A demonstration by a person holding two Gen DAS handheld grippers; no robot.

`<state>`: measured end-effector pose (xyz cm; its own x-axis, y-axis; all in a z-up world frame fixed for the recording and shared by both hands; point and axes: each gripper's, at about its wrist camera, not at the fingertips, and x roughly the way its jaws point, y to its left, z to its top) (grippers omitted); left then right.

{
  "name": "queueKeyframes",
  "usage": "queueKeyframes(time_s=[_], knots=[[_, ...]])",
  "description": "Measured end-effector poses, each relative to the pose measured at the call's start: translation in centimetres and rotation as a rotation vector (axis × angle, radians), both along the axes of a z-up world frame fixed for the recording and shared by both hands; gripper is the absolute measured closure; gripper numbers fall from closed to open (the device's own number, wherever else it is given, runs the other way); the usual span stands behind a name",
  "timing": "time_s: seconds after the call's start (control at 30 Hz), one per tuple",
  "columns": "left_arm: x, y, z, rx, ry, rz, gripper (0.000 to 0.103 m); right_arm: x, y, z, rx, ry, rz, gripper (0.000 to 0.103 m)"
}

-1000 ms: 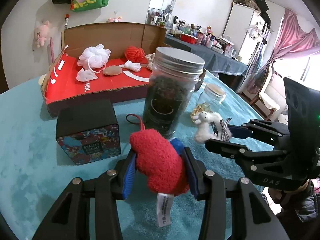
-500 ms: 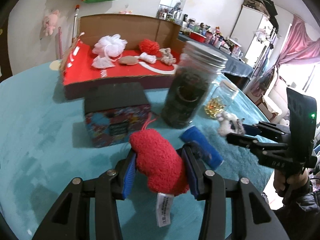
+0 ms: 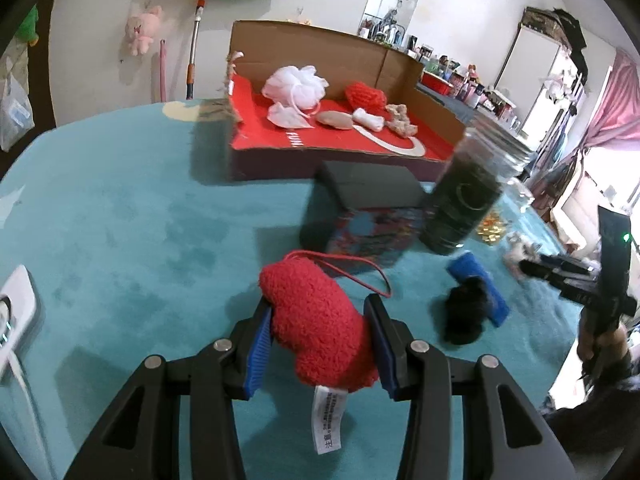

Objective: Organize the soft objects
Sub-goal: 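Lift and carry the red plush and sheep plush with both tools toward the box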

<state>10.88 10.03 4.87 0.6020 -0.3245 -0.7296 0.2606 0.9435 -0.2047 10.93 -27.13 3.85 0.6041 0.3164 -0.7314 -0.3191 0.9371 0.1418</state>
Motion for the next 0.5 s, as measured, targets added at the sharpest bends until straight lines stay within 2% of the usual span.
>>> queueKeyframes(time_s=[0.23, 0.5], knots=[[2.3, 1.3, 0.0, 0.090, -0.027, -0.052, 0.056, 2.1, -1.9, 0.2, -0.025, 0.002, -0.041, 0.068], [5.1, 2.0, 0.4, 0.136, -0.049, -0.098, 0.056, 4.6, -2.2, 0.4, -0.060, -0.002, -0.021, 0.068]])
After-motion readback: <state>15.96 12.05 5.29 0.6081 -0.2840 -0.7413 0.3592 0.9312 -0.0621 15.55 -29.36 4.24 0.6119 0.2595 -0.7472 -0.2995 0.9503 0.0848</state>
